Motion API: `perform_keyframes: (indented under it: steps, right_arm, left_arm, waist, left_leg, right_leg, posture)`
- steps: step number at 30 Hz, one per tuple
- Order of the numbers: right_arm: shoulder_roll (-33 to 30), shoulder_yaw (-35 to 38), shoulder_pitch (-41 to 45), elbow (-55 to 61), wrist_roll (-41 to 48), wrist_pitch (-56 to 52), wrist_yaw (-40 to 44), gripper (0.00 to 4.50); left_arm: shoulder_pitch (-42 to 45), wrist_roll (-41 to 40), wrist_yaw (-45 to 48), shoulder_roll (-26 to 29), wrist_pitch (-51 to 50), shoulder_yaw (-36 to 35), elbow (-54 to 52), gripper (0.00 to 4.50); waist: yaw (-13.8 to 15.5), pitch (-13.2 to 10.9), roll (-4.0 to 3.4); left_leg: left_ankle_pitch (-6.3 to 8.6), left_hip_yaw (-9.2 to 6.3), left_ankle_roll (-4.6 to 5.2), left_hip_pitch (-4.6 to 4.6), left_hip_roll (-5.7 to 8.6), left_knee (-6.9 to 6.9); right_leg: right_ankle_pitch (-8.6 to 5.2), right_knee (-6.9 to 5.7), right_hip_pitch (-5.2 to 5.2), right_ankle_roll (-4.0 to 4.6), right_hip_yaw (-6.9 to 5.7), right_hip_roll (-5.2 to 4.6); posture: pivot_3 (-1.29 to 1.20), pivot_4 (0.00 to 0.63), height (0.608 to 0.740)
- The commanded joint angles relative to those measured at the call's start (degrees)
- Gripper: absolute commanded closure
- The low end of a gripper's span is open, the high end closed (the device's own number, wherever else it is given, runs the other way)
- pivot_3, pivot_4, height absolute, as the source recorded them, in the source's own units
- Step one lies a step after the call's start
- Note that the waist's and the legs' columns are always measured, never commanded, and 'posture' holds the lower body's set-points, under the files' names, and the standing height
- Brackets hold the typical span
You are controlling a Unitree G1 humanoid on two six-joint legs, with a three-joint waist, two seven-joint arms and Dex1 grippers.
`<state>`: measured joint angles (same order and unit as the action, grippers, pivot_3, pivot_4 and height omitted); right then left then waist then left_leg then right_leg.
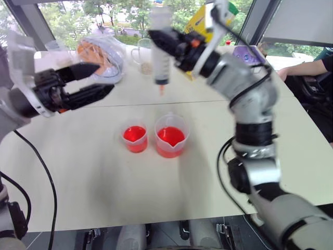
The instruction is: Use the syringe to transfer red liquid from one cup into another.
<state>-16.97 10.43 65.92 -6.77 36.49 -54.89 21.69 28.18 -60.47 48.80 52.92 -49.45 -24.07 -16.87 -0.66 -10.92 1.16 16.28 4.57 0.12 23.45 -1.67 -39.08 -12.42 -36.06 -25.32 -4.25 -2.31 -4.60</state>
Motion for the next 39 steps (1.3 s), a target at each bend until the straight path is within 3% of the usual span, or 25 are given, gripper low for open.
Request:
perform_keyframes:
  steps: [1,4,8,20,26,33,39]
  right_arm:
    - [-6.3,3.5,3.0,-1.8,1.2,-15.4,-4.2,3.13]
    - [-12.5,1.7,1.7,-3.3,-1.3,-27.5,-5.9,3.13]
    - [-16.0,0.3,-4.3,-5.6,-2.9,-33.6,-5.0,3.13]
    - [-14.3,-2.3,-16.0,-8.3,-7.7,-29.9,-3.6,3.13]
    - [-14.5,-1.6,-16.4,-6.5,-7.6,-30.2,-2.0,0.22]
    - [-21.3,-3.9,-17.7,6.7,-4.3,-30.8,4.7,0.1]
    - [-33.5,-4.9,-19.6,20.6,2.5,-30.0,16.1,0.1]
  left_arm:
    - [-0.6,-0.5,0.7,-0.8,1.2,0.8,-3.2,0.07]
    - [-1.3,-1.3,0.8,-2.0,1.0,1.7,-4.4,0.07]
    - [-2.0,-1.5,1.0,-3.1,1.0,2.7,-5.6,0.07]
    - [-2.7,-1.1,0.4,-2.8,0.6,4.4,-9.0,0.07]
    - [-4.0,-1.0,0.0,-2.6,0.5,4.6,-10.5,0.0]
    - [-5.8,-0.6,0.8,-1.3,0.8,3.9,-10.9,0.0]
    - [-6.7,-0.1,2.4,0.7,0.9,3.6,-10.5,0.0]
  waist:
    - [-0.2,0.0,0.01]
    - [-0.5,0.0,-0.01]
    - [-0.5,0.0,-0.01]
    - [-0.3,0.0,-0.04]
    - [-0.3,0.0,-0.03]
    - [-0.1,0.0,-0.06]
    - [-0.1,0.0,-0.06]
  left_leg:
    - [0.02,0.01,0.03,0.0,0.01,0.02]
    - [0.06,0.06,0.11,0.02,-0.01,0.07]
    - [0.09,0.09,0.16,0.02,-0.04,0.13]
    - [0.09,0.08,0.17,0.05,-0.01,0.08]
    - [0.09,0.06,0.17,0.04,-0.01,0.07]
    - [0.1,0.04,0.18,0.07,-0.01,0.07]
    - [0.11,0.03,0.19,0.07,-0.02,0.08]
  right_leg:
    - [0.0,0.02,0.0,0.0,0.0,-0.03]
    - [0.0,0.04,-0.05,-0.01,0.01,0.01]
    - [0.01,0.04,-0.08,-0.04,0.03,0.11]
    - [0.11,0.07,-0.06,-0.24,0.05,0.16]
    - [0.11,0.07,-0.05,-0.24,0.05,0.17]
    - [0.09,0.1,-0.07,-0.26,0.05,0.17]
    - [0.04,0.15,-0.06,-0.18,0.04,0.17]
  posture:
    - [0.0,0.15,0.74]
    - [0.0,0.15,0.74]
    - [0.0,0.15,0.74]
    - [0.0,0.15,0.74]
    - [0.0,0.15,0.74]
    - [0.0,0.15,0.74]
    - [0.0,0.15,0.74]
